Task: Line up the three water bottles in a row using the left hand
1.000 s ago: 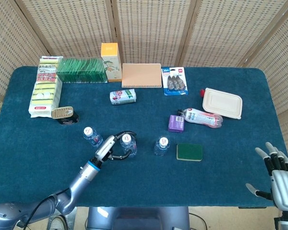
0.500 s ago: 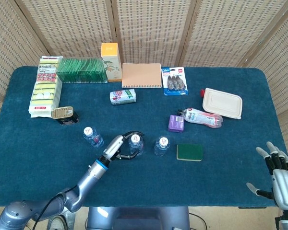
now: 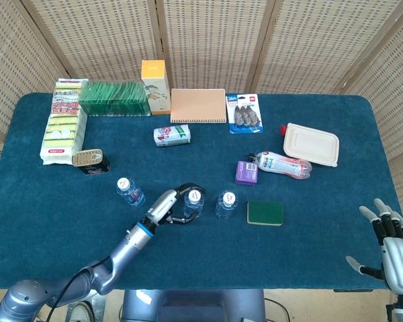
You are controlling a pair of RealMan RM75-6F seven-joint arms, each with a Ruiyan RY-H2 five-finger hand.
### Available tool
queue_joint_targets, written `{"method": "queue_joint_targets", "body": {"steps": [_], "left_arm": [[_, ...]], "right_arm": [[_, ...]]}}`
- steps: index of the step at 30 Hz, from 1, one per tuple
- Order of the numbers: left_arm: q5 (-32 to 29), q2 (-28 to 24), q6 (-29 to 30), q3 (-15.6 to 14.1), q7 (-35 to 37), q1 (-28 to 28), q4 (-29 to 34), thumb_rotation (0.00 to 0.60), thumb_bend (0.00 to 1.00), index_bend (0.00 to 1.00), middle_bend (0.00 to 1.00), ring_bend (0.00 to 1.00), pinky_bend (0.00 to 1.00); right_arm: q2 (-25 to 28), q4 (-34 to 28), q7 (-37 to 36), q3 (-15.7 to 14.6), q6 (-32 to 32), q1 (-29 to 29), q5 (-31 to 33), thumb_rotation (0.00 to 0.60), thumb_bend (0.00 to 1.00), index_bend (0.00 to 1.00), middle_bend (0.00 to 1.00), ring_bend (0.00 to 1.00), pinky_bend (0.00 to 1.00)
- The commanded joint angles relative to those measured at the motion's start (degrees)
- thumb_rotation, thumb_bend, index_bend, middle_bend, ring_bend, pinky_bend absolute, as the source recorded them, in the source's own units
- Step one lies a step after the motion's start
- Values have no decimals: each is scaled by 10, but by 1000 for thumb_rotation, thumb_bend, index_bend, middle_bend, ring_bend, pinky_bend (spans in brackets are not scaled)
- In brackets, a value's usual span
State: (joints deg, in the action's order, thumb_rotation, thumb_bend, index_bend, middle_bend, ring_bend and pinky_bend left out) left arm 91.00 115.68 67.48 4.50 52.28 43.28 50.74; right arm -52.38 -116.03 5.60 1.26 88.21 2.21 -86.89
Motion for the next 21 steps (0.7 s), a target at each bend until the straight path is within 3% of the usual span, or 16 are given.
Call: {"method": "queue_joint_targets", "body": {"steps": [1, 6, 14, 21], "left_arm": [[1, -2, -1, -4, -10, -1, -2, 600, 317, 33, 98, 36, 292], [1, -1, 0, -6, -24, -2, -4, 600, 264, 0, 1, 0, 196], [1, 0, 23, -4, -40, -11, 0, 600, 220, 0, 0, 0, 166], [17, -33, 69, -19, -39, -36, 46, 600, 210, 0, 0, 0, 150]], "right_arm": [[0, 0, 0, 0, 0, 0, 0, 600, 0, 144, 2, 0, 0], [0, -1, 0, -1, 0, 0, 0, 600, 0, 144, 4, 0, 0], [3, -2, -2, -2, 1, 1, -1, 600, 0, 145, 7, 0, 0], [5, -3, -4, -3, 2, 3, -4, 600, 0, 145, 8, 0, 0]]}}
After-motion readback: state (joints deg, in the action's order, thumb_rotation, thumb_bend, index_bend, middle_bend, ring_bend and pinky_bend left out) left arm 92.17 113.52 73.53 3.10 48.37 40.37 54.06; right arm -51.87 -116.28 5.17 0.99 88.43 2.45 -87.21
